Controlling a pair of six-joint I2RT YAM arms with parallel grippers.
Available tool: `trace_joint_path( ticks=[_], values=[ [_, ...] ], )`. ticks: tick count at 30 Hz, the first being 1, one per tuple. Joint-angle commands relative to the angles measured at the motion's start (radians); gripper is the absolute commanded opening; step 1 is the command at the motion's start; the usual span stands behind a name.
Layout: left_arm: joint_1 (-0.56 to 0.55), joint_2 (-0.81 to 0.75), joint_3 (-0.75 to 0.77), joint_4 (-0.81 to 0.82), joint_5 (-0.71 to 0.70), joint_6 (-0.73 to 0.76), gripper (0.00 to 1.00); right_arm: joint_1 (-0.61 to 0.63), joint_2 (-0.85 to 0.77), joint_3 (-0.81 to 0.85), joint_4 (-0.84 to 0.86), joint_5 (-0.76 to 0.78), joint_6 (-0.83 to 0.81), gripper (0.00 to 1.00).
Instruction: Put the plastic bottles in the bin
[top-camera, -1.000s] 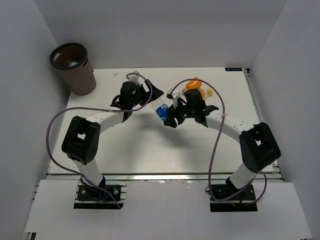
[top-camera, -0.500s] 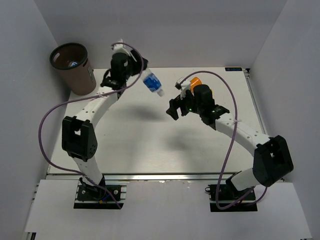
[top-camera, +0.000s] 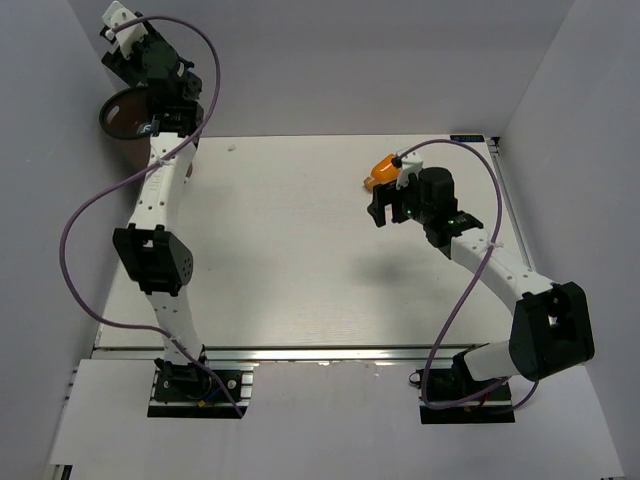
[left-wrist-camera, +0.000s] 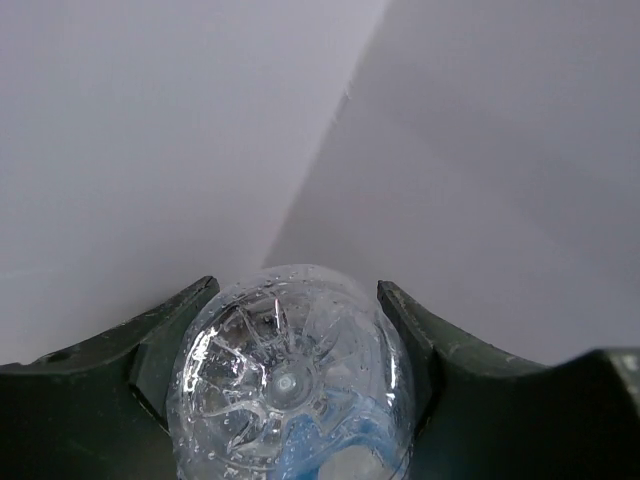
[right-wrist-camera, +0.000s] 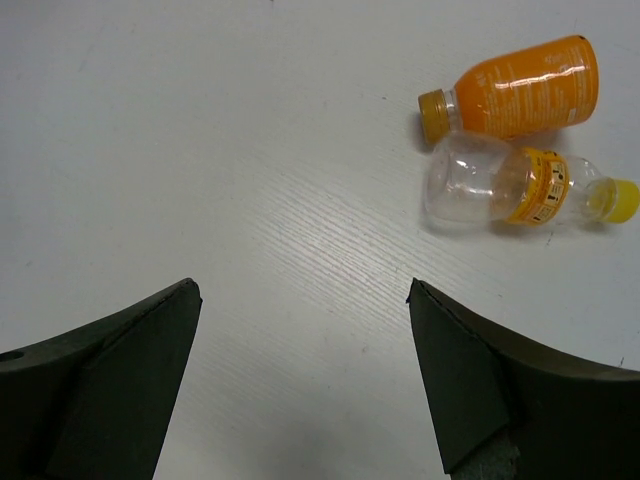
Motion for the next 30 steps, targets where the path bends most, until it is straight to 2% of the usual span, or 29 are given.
trace_joint_path(
  ticks=[1, 2, 3, 5, 6, 9, 16, 19, 23, 30],
  values=[
    [0.004, 0.157, 0.200, 0.106, -0.192, 0.298, 0.27, -0.011, -0.027, -0.006, 0.019, 0.012, 0.009, 0.89],
    [0.004, 0.190, 0.240, 0.157, -0.198, 0.344, 0.29, -0.015, -0.025, -0.004, 0.016, 0.014, 0.007, 0.89],
    [0.004, 0.250, 0.267, 0.204, -0.208, 0.455, 0.30, -0.015, -0.022, -0.004, 0.016, 0.015, 0.007, 0.89],
    [0.007, 0.293, 0.308, 0.318, -0.218, 0.542, 0.31, -0.018, -0.022, -0.009, 0.021, 0.014, 0.007, 0.89],
    [0.012, 0.303, 0.308, 0.323, -0.207, 0.564, 0.32, -0.019, -0.019, -0.009, 0.022, 0.015, 0.007, 0.89],
    [0.047, 0.290, 0.293, 0.243, -0.169, 0.494, 0.33, -0.025, -0.010, -0.009, 0.022, 0.018, 0.005, 0.89],
    [0.162, 0.292, 0.278, 0.231, -0.167, 0.415, 0.30, -0.030, 0.013, -0.004, 0.025, 0.003, 0.002, 0.89],
    [0.168, 0.295, 0.274, 0.237, -0.175, 0.409, 0.30, -0.030, 0.024, 0.000, 0.024, -0.006, 0.004, 0.89],
    [0.165, 0.245, 0.298, 0.043, -0.097, 0.250, 0.30, -0.031, 0.032, 0.008, 0.024, -0.011, 0.002, 0.89],
    [0.167, 0.117, 0.241, -0.045, 0.026, 0.079, 0.30, -0.033, 0.026, 0.003, 0.021, -0.011, 0.001, 0.89]
  ],
)
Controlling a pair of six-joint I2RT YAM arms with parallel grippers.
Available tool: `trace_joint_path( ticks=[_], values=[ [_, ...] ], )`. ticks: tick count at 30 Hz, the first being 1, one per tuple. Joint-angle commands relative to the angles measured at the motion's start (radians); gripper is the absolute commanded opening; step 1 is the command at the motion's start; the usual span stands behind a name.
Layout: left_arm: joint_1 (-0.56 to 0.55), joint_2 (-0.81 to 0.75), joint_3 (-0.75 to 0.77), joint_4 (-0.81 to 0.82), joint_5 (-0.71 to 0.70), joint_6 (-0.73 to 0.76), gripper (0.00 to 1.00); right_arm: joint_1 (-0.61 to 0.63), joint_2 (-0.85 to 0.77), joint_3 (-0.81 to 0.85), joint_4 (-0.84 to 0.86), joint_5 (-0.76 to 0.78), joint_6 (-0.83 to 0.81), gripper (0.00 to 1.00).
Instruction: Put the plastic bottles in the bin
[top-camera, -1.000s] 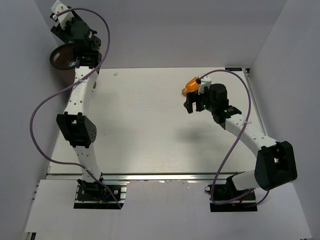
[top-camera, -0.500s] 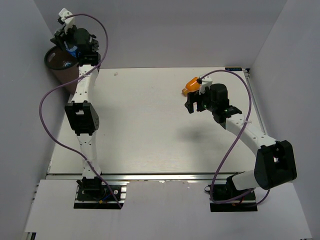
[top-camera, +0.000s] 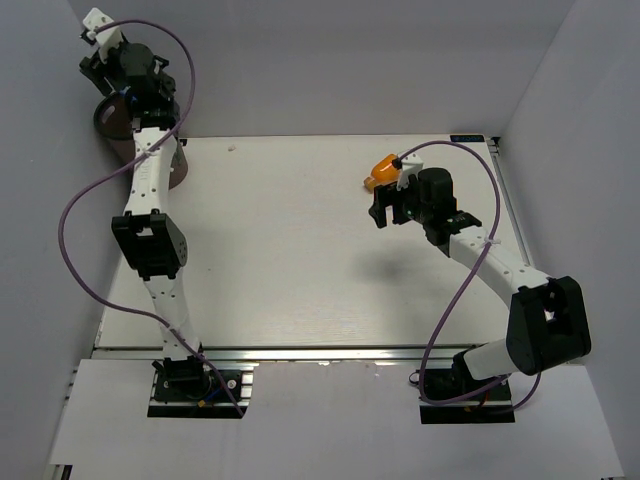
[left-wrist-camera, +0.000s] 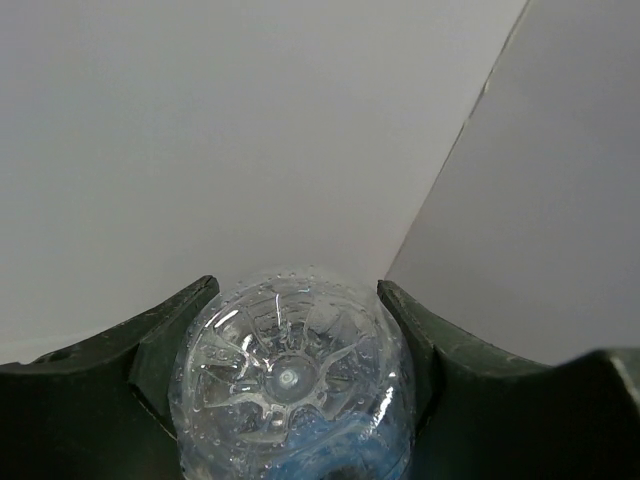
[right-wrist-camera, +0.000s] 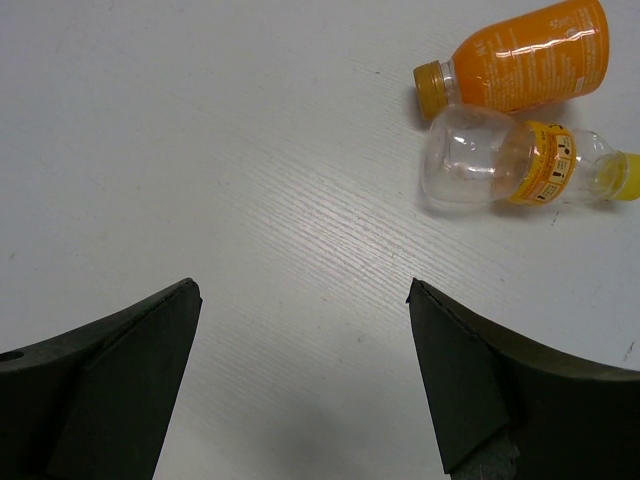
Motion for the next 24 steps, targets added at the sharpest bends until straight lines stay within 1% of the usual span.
trace_joint_path(
  ticks=[1, 5, 6, 8, 9, 10, 12, 13, 16, 18, 19, 20, 23, 24],
  values=[
    [0.017, -0.147, 0.003, -0.040, 0.074, -0.094, 0.30, -0.009, -0.003, 0.011, 0.031, -0.006, -0.005, 0.89],
    [0.017, -0.134, 0.008, 0.040, 0.036, -0.029, 0.30, -0.010, -0.006, 0.005, 0.031, -0.003, -0.007, 0.89],
    [0.019, -0.124, 0.012, 0.058, 0.031, 0.023, 0.31, -0.012, -0.009, 0.003, 0.034, -0.003, -0.007, 0.89],
    [0.019, -0.097, 0.017, 0.094, 0.005, 0.063, 0.32, -0.013, -0.011, 0.000, 0.036, -0.003, -0.007, 0.89],
    [0.019, -0.091, 0.009, 0.104, -0.001, 0.094, 0.34, -0.013, -0.009, -0.002, 0.039, -0.003, -0.007, 0.89],
    [0.020, -0.083, 0.000, 0.109, -0.013, 0.100, 0.40, -0.015, -0.009, -0.003, 0.041, -0.002, -0.005, 0.89],
    [0.020, -0.075, -0.038, 0.114, -0.001, 0.120, 0.42, -0.015, -0.008, -0.002, 0.035, -0.008, 0.001, 0.89],
    [0.020, -0.066, -0.043, 0.126, -0.005, 0.130, 0.45, -0.015, -0.009, -0.008, 0.034, -0.011, 0.001, 0.89],
    [0.020, -0.011, -0.015, 0.118, -0.028, 0.153, 0.47, -0.016, -0.011, -0.017, 0.041, -0.002, -0.001, 0.89],
    [0.019, 0.018, -0.015, 0.117, -0.041, 0.159, 0.54, -0.016, -0.014, -0.022, 0.042, 0.004, -0.004, 0.89],
    [0.019, 0.026, -0.015, 0.109, -0.045, 0.159, 0.59, -0.016, -0.014, -0.022, 0.042, 0.004, -0.004, 0.89],
    [0.020, 0.034, -0.015, 0.106, -0.053, 0.156, 0.71, -0.016, -0.012, -0.022, 0.044, 0.003, -0.005, 0.89],
    [0.019, 0.057, -0.017, 0.077, -0.061, 0.153, 0.79, -0.019, -0.011, -0.025, 0.050, 0.001, -0.007, 0.89],
    [0.019, 0.058, -0.018, 0.069, -0.062, 0.148, 0.91, -0.018, -0.008, -0.023, 0.050, 0.001, -0.005, 0.89]
  ],
)
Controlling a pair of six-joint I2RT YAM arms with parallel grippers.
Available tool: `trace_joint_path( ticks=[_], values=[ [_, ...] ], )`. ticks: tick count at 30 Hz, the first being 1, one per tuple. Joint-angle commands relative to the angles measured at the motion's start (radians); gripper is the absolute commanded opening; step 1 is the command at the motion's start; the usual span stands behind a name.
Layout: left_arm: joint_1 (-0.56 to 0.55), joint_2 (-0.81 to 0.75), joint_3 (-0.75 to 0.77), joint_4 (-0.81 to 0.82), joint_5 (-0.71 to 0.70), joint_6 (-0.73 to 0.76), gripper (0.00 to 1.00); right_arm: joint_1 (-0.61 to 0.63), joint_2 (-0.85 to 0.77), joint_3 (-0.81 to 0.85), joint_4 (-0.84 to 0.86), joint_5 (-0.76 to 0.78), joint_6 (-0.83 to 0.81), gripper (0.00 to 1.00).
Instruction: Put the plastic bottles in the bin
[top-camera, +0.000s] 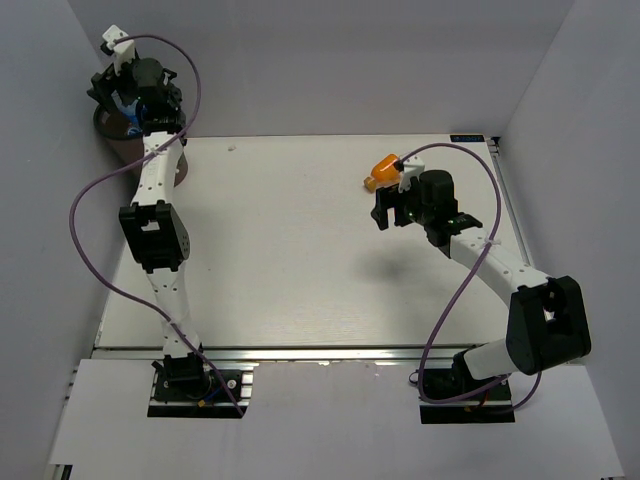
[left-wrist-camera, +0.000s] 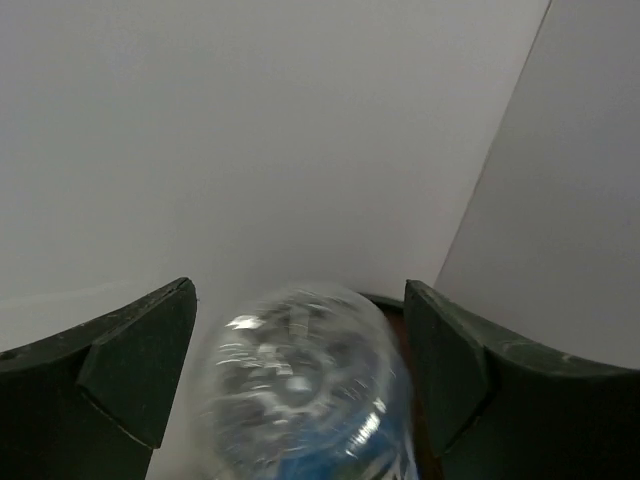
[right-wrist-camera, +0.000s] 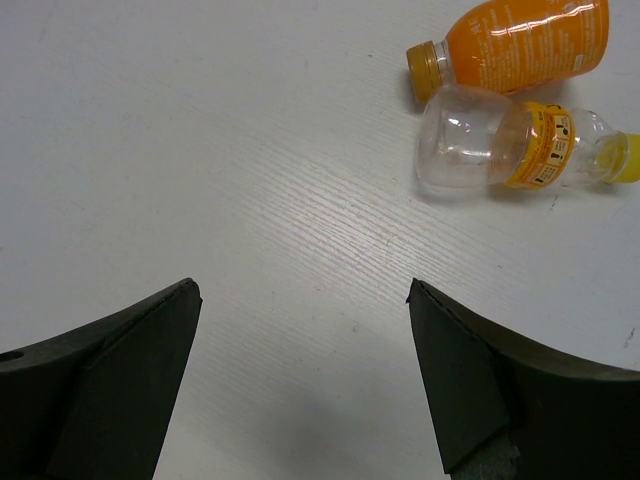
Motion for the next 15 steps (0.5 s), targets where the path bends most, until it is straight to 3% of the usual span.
trace_joint_path(
  ticks=[1, 11, 15],
  values=[
    [0.002, -0.023, 0.001, -0.024, -0.024, 0.006, 0.96, -0.007, -0.008, -0.004, 0.049, 0.001, -0.004, 0.89],
    [0.000, -0.068, 0.030, -0.141, 0.028, -0.063, 0.98, -0.016, -0.002, 0.007, 0.043, 0.001, 0.028, 0.89],
    [-0.001, -0.144, 0.015, -0.278, 0.137, -0.215, 0.98, -0.024, 0.020, 0.041, 0.020, 0.096, 0.076, 0.89]
  ],
)
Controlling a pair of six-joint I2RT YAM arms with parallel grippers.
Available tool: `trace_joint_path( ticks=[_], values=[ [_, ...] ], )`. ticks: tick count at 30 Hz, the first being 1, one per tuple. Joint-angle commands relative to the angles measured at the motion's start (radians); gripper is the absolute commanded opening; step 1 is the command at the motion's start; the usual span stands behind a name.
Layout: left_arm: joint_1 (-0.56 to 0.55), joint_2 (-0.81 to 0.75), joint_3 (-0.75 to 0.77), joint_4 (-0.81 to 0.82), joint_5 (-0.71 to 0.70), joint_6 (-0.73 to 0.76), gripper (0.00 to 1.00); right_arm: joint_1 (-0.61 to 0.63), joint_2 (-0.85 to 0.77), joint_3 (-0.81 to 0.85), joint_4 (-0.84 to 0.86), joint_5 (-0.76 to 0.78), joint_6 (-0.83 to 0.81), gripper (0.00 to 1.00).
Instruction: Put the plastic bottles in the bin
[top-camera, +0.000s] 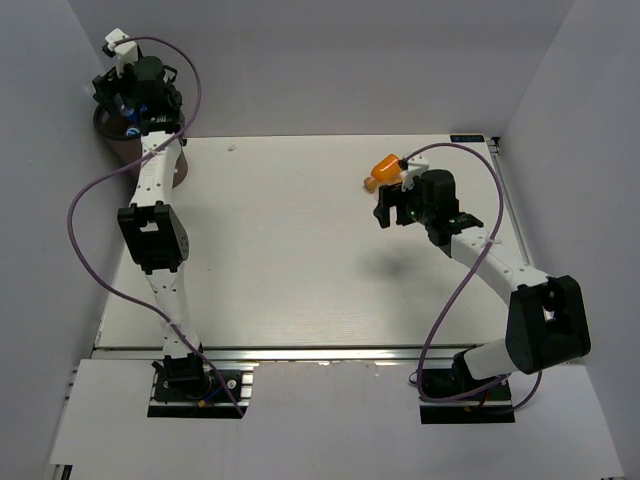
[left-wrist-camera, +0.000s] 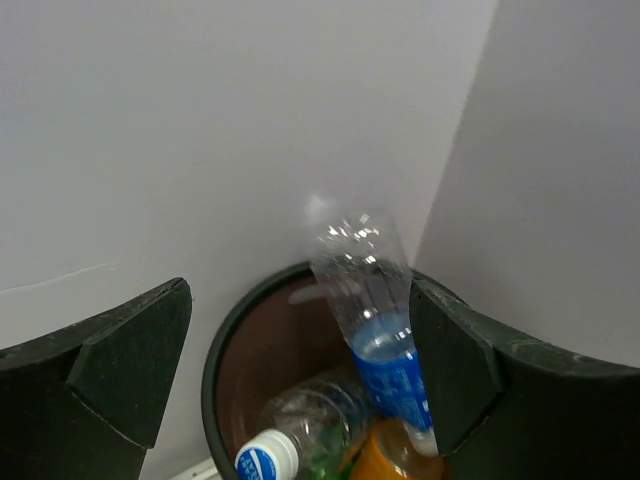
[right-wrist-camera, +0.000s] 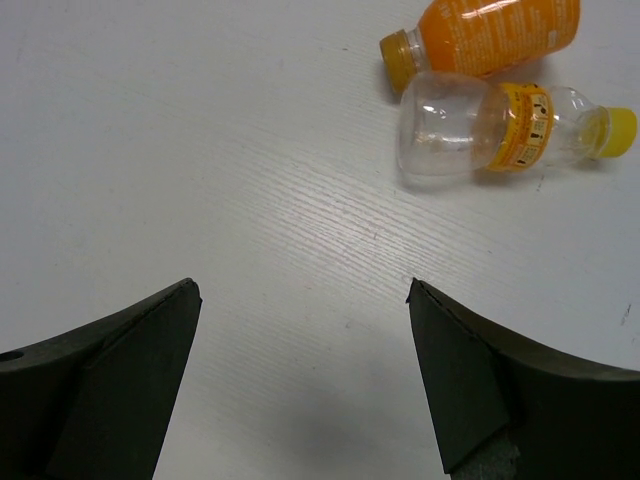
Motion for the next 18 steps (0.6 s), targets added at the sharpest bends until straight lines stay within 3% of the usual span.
trace_joint_path(
  ticks=[1, 4, 8, 12, 13, 15, 18],
  values=[
    [-0.004, -0.164, 0.015, -0.195, 0.124, -0.142, 0.98, -0.018, 0.025, 0.055, -0.003, 0.114, 0.092, 0.89],
    [-0.030, -0.276, -0.055, -0.284, 0.250, -0.266, 0.98, -0.053, 0.082, 0.132, -0.105, 0.286, 0.246, 0.89],
    [-0.130, -0.443, -0.258, -0.289, 0.452, -0.355, 0.98, -0.103, 0.199, 0.270, -0.196, 0.342, 0.408, 0.89],
    [-0.280, -0.538, -0.419, -0.306, 0.464, -0.387, 0.98, -0.120, 0.296, 0.347, -0.198, 0.355, 0.512, 0.89],
    [-0.294, -0.582, -0.516, -0.308, 0.475, -0.418, 0.98, -0.120, 0.315, 0.367, -0.202, 0.354, 0.532, 0.89],
    [-0.305, -0.636, -0.649, -0.273, 0.606, -0.524, 0.98, -0.120, 0.375, 0.417, -0.206, 0.360, 0.587, 0.89],
    [-0.311, -0.724, -0.908, -0.097, 0.768, -0.624, 0.98, -0.118, 0.447, 0.474, -0.195, 0.394, 0.628, 0.89]
  ],
)
